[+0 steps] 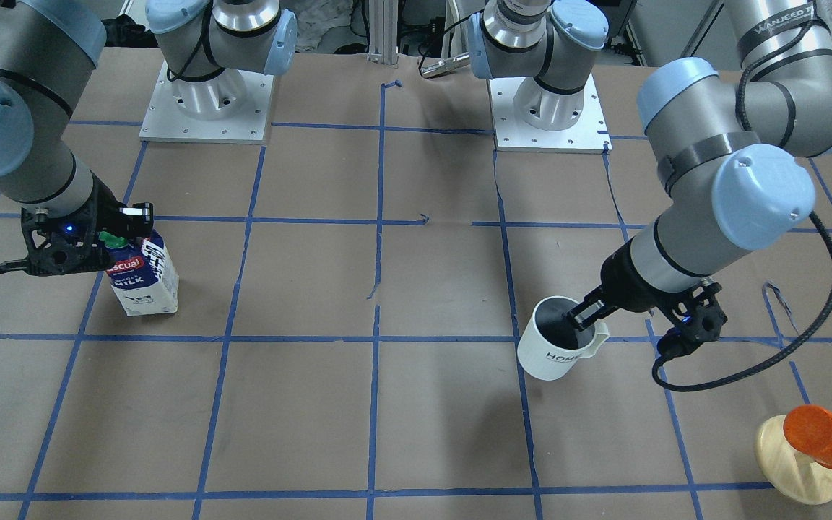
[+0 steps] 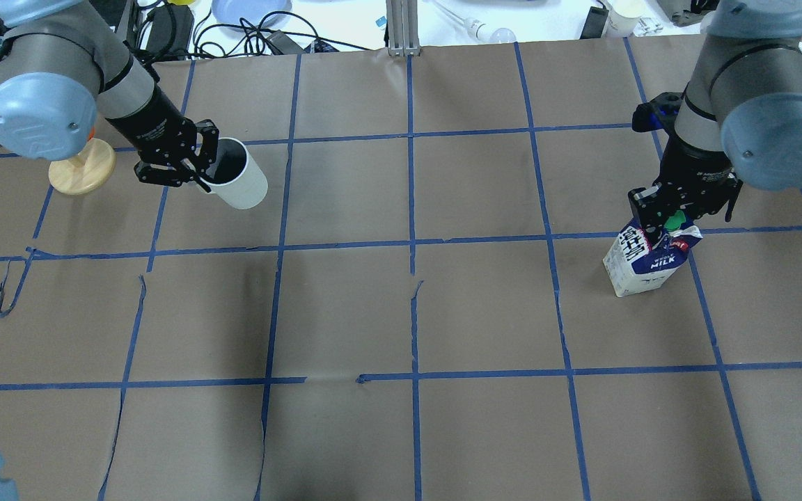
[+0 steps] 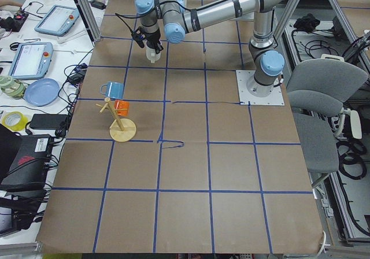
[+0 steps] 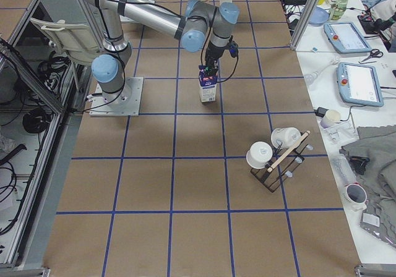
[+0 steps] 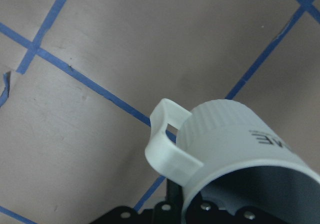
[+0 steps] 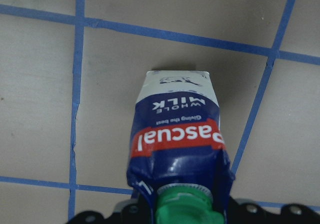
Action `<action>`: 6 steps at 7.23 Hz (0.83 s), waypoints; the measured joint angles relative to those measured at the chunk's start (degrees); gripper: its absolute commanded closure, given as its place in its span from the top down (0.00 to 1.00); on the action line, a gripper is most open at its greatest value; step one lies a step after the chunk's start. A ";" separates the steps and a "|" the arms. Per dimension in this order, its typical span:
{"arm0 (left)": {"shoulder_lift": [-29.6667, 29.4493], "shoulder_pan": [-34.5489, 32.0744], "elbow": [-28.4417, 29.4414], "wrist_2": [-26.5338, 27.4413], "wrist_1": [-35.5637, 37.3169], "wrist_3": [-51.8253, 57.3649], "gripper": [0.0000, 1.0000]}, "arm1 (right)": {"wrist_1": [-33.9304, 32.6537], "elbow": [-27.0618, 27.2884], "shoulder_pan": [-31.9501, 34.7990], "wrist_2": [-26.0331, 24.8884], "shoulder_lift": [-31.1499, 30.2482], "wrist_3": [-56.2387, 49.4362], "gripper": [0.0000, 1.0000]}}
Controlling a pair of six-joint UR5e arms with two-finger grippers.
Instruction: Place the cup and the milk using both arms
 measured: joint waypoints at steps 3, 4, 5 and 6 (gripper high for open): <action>-5.40 -8.98 6.62 0.13 -1.39 -8.63 0.00 | 2.17 -5.19 0.52 2.69 -0.85 1.72 0.04; -7.30 -11.49 8.45 0.02 -1.33 -11.32 0.00 | 2.98 -7.51 0.74 4.16 -0.40 2.47 0.04; -9.31 -13.88 10.06 -0.20 -1.02 -14.30 0.00 | 3.32 -9.50 1.07 5.05 0.46 3.38 0.04; -11.21 -15.93 11.21 -0.39 -0.54 -17.00 0.00 | 3.46 -11.56 1.69 5.70 1.70 4.17 0.05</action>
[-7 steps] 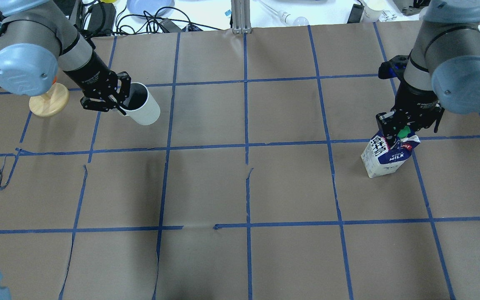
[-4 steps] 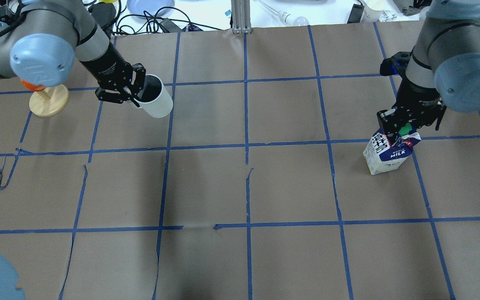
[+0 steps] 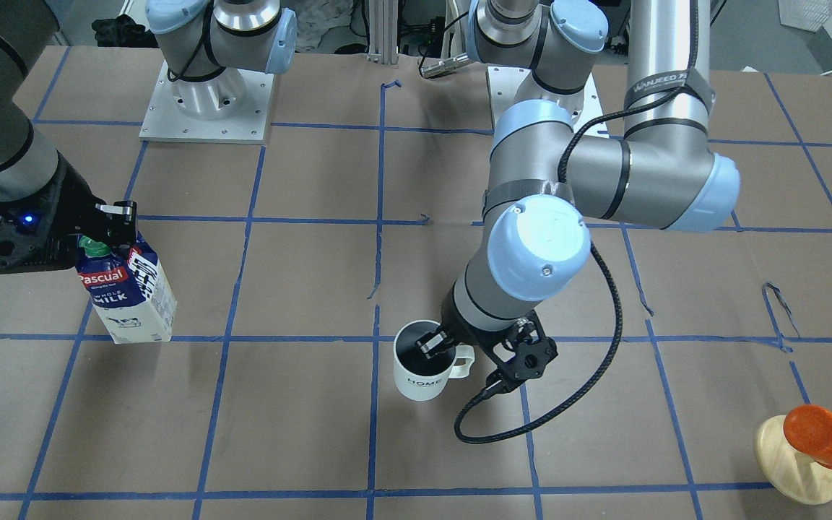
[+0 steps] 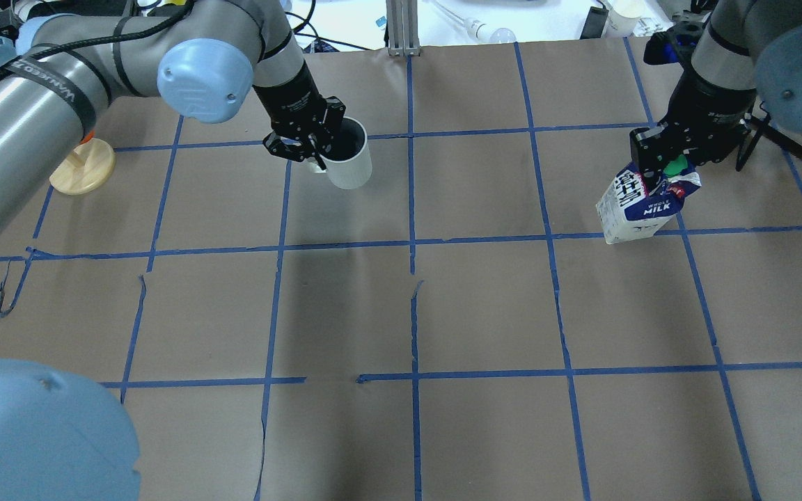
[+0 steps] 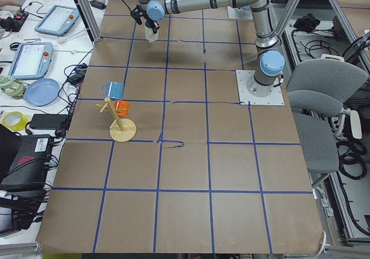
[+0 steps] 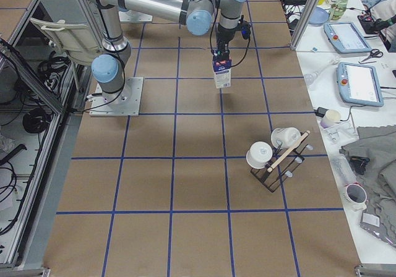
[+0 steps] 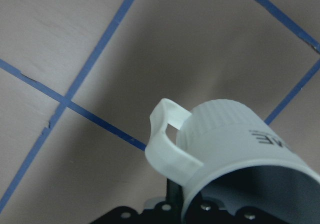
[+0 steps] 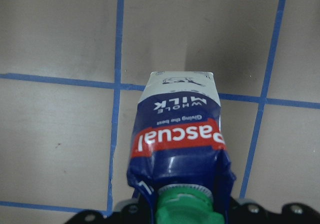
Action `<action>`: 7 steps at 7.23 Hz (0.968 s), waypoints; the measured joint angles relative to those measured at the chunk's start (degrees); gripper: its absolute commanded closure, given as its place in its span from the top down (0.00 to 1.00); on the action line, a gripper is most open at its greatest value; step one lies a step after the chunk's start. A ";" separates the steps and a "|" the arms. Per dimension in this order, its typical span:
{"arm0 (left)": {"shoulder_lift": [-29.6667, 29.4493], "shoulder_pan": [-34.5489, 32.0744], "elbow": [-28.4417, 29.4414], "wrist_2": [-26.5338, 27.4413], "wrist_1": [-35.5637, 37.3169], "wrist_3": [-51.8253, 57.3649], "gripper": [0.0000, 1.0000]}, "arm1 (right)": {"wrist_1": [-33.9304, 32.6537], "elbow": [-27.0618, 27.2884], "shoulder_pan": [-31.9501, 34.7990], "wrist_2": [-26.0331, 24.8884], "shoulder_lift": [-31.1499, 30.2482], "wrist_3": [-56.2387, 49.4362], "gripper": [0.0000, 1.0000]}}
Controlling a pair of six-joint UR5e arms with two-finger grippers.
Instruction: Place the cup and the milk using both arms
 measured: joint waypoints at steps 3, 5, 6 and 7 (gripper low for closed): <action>-3.99 -3.88 0.76 -0.65 1.99 -4.03 0.00 | 1.47 -9.81 1.99 0.57 7.02 1.92 0.05; -5.03 -4.41 -0.07 -0.83 2.38 -4.40 0.14 | 2.32 -14.99 4.54 0.74 11.27 4.87 0.05; -5.17 -4.45 -0.93 -0.87 2.71 -4.25 0.65 | 2.35 -15.92 6.09 1.28 12.28 6.96 0.05; -5.25 -4.45 -1.72 -0.95 3.52 -4.07 0.94 | 2.25 -16.31 7.57 2.04 12.98 9.23 0.05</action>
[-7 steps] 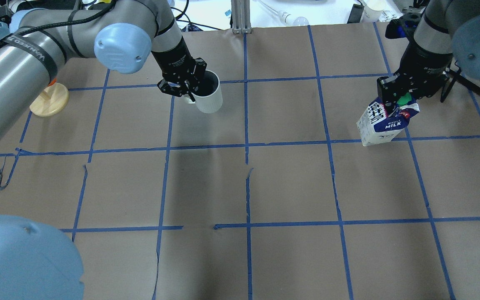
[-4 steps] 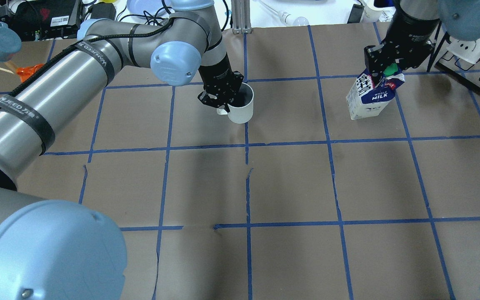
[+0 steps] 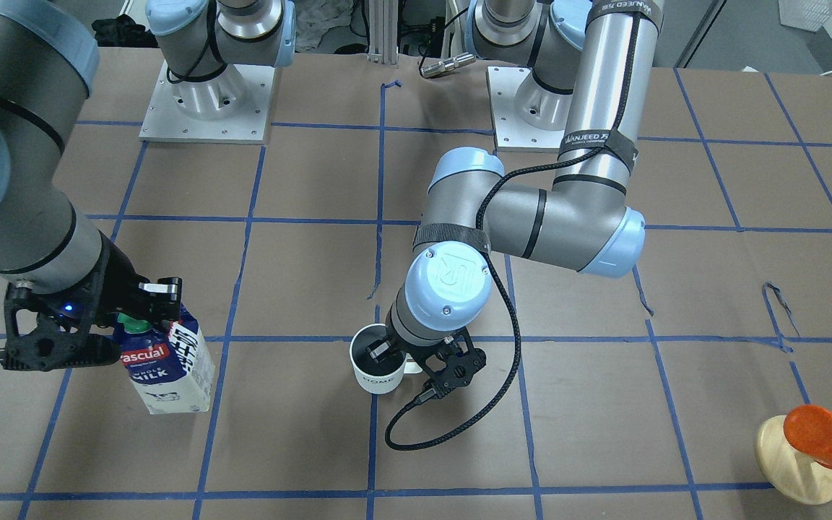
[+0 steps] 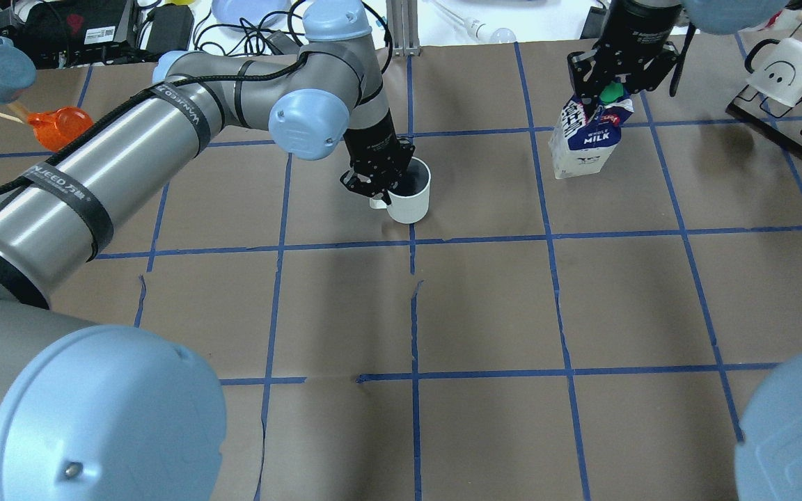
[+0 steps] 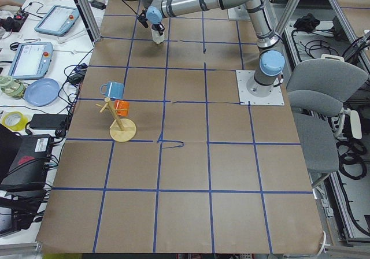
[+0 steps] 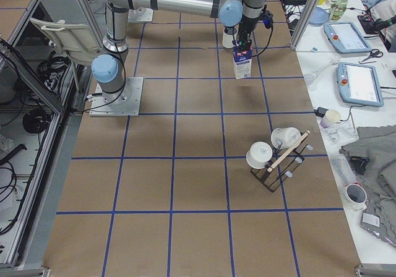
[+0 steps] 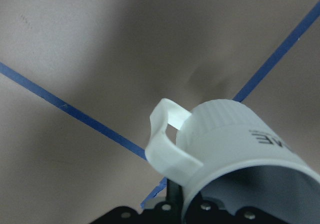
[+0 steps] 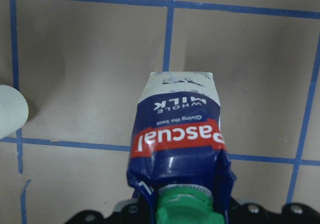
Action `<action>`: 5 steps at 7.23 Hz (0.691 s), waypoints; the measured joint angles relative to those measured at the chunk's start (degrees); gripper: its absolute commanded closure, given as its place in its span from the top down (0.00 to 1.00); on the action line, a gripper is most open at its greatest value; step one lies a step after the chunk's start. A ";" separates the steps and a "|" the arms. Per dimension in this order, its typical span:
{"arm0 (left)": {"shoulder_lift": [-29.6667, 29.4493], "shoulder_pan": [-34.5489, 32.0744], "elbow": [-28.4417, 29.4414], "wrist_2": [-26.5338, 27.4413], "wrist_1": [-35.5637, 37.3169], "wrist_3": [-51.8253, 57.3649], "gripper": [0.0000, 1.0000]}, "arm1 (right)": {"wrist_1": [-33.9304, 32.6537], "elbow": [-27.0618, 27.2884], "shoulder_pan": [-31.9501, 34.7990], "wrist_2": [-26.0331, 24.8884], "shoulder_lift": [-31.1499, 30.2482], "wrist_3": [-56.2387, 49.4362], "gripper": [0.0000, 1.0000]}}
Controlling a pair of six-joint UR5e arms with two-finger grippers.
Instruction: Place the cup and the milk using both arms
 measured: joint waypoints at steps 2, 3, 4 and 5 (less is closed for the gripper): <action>0.31 0.19 -0.35 -0.25 1.03 0.06 1.00 | -0.24 -0.06 3.21 0.48 0.72 4.77 0.05; 1.34 0.79 -0.19 -0.17 0.64 1.17 1.00 | -0.36 0.10 5.28 0.55 0.98 7.35 0.05; 2.77 2.01 0.02 0.05 -0.20 4.22 1.00 | -0.49 0.53 7.72 0.60 1.14 10.23 0.05; 4.87 3.97 0.28 0.27 -1.60 9.69 1.00 | -1.56 1.44 10.55 0.71 1.25 13.68 0.05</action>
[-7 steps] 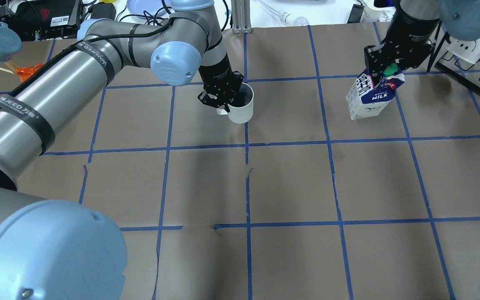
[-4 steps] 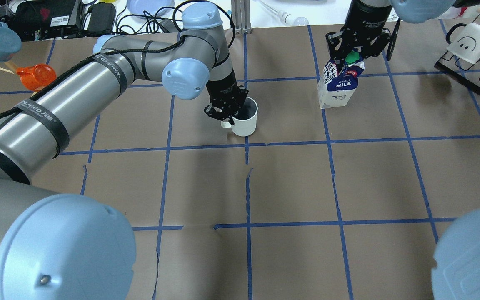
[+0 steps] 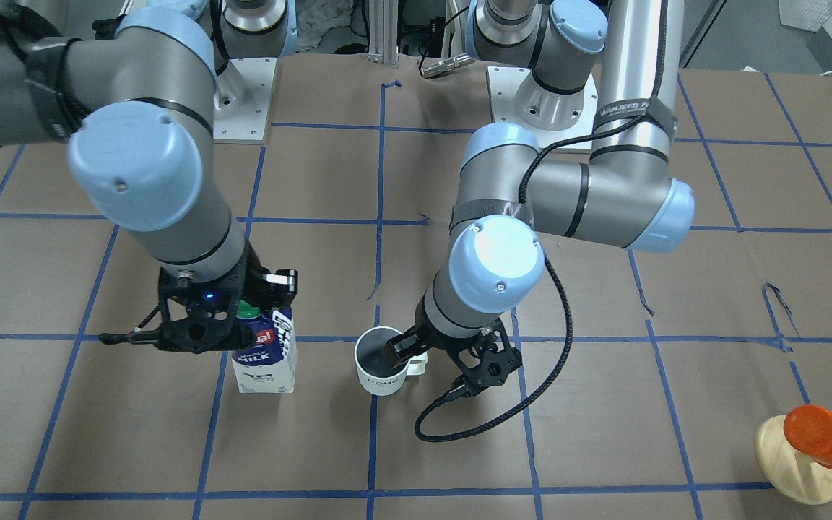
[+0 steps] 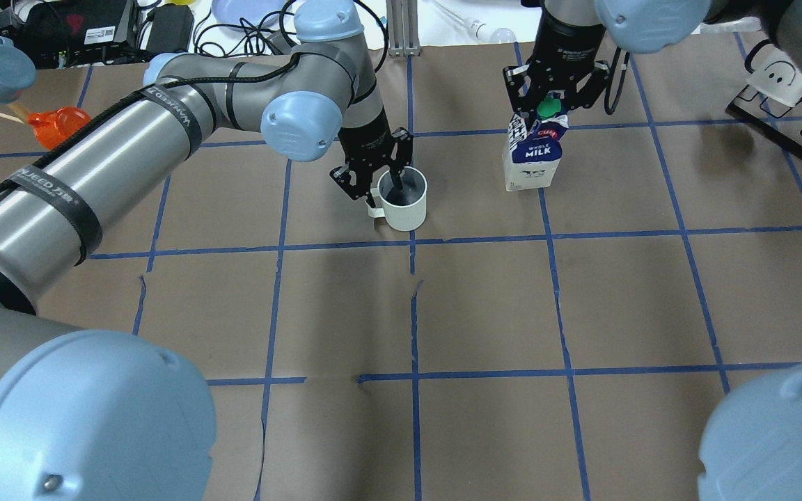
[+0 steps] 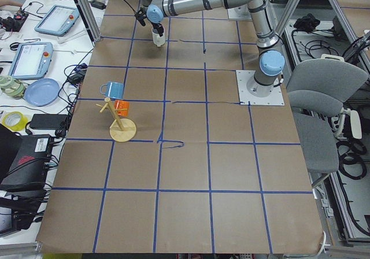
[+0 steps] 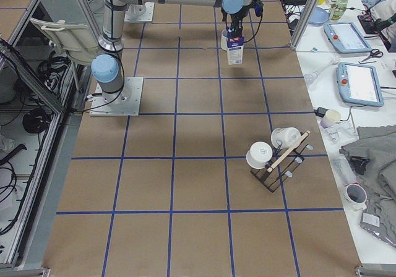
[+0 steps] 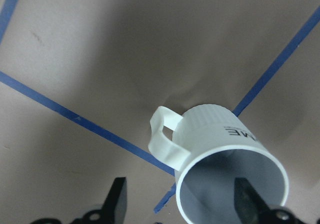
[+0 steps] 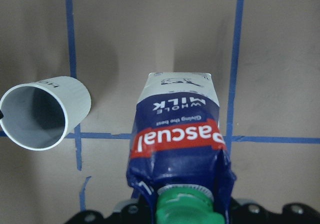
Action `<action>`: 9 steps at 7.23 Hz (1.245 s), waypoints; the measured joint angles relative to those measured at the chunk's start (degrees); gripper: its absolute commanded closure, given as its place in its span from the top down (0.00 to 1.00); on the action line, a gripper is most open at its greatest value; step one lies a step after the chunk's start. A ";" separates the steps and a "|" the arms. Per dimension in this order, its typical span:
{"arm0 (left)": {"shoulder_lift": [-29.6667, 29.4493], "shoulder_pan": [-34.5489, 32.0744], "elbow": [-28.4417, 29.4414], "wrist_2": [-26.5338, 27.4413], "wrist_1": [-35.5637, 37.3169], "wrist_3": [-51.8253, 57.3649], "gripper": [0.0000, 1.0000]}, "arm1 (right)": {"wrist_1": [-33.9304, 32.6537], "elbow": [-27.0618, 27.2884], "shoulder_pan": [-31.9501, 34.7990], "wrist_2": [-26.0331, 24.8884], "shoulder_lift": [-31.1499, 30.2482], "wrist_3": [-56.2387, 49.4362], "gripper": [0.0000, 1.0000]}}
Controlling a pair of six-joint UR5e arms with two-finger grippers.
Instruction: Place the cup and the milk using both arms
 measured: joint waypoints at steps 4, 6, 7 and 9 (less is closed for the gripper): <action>9.15 7.19 -0.32 4.30 -3.51 22.19 1.00 | -5.71 2.33 4.20 2.68 1.59 5.88 0.08; 11.94 9.09 -1.03 5.51 -5.38 23.97 1.00 | -5.91 2.92 4.32 2.53 1.83 5.79 0.14; 13.26 10.80 -1.36 5.74 -6.45 24.22 1.00 | -5.94 3.43 4.34 2.47 1.90 5.66 0.30; 16.88 12.67 -2.47 5.92 -7.62 24.41 1.00 | -6.00 3.87 4.30 2.08 2.09 5.30 0.59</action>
